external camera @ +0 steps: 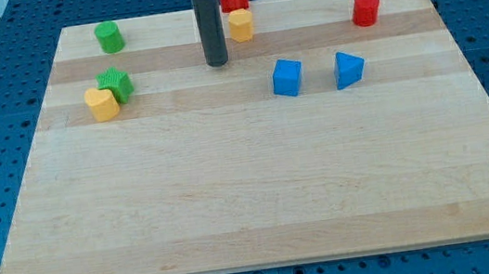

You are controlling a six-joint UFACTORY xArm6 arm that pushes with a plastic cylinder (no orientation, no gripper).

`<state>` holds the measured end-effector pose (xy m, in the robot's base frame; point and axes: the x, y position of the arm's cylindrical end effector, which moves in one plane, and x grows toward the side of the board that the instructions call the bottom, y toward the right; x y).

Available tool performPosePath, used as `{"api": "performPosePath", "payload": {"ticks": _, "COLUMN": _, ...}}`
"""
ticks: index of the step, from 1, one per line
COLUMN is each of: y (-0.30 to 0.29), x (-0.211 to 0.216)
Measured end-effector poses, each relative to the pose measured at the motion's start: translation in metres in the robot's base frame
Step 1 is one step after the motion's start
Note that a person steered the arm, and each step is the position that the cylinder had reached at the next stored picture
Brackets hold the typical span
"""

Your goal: Nudge the blue cube down a bit

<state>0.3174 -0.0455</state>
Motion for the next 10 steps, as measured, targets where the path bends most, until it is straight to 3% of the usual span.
{"api": "performPosePath", "payload": {"ticks": 2, "y": -0.001, "x": -0.001}}
{"api": "performPosePath", "payload": {"ticks": 9, "y": -0.095, "x": -0.006}}
{"api": "performPosePath", "payload": {"ticks": 10, "y": -0.025, "x": 0.008}}
